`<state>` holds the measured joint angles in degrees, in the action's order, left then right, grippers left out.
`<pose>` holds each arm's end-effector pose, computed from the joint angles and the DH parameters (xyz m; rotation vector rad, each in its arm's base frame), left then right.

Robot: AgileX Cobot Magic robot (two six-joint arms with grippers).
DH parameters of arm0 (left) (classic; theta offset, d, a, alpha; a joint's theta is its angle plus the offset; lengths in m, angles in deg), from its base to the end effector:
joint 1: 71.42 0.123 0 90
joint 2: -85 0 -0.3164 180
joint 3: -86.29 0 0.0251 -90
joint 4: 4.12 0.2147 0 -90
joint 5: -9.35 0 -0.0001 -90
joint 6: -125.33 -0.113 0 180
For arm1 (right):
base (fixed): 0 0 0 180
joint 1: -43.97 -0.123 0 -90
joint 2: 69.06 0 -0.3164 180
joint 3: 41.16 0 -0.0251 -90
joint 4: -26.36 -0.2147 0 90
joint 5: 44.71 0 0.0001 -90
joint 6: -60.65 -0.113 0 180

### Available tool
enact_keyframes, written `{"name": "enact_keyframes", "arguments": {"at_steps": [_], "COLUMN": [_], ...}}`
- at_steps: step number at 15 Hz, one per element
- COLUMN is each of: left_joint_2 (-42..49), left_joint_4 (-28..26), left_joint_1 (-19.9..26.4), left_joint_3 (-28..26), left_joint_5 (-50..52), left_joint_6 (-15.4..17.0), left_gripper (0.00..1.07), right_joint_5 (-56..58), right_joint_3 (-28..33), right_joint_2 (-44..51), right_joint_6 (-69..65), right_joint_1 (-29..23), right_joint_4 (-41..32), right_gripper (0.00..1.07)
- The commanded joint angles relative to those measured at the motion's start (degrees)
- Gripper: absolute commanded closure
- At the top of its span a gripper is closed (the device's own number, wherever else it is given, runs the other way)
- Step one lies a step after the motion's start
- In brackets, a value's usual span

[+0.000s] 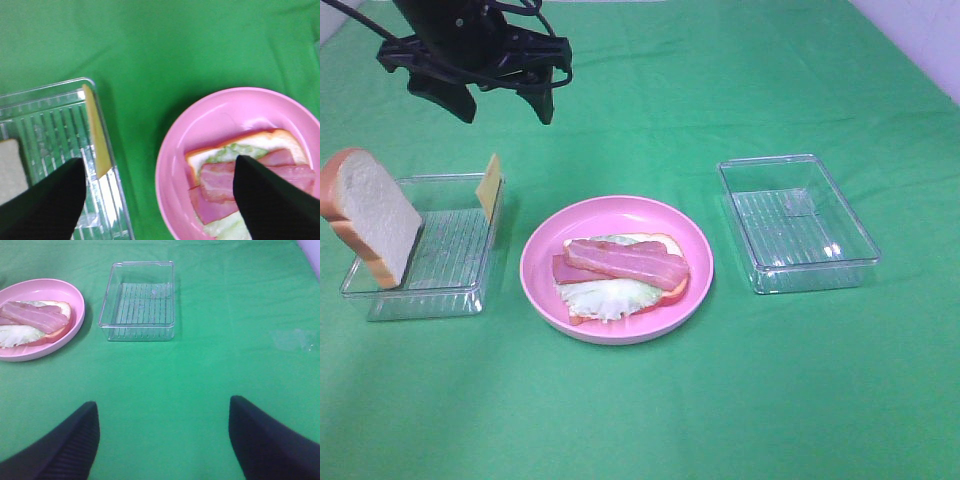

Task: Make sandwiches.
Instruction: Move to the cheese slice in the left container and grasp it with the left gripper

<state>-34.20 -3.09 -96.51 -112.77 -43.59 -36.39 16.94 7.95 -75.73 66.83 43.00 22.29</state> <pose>0.3821 -0.1771 0.2853 0.1697 2.6853 -0.2168 -0.0508 0.0062 0.2493 -0.1320 2.0433 0.0284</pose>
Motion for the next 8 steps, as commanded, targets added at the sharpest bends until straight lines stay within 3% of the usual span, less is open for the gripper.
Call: {"name": "enact_keyframes", "arguments": {"at_steps": [1,4,8], "left_joint_2": [-1.83,-4.76,-9.22], "left_joint_4": [2.81,1.89,2.58], "left_joint_1": [0.80,4.35,4.58], "left_joint_3": [-0.34,-0.34,-0.34], "left_joint_5": [-4.93,-5.16,-2.75], "left_joint_6": [2.98,4.47,4.35], "left_gripper": [0.30,0.30,0.30], "right_joint_5": [-0.74,-0.74,-0.74], "right_joint_3": [0.11,0.11,0.11], "right_joint_2": [0.69,0.69,0.69], "right_joint_6": [-0.17,-0.17,-0.17], "right_joint_1": [0.46,0.46,0.46], "right_joint_4": [-0.34,-0.46,-0.46], "right_gripper": [0.38,0.38,0.38]}}
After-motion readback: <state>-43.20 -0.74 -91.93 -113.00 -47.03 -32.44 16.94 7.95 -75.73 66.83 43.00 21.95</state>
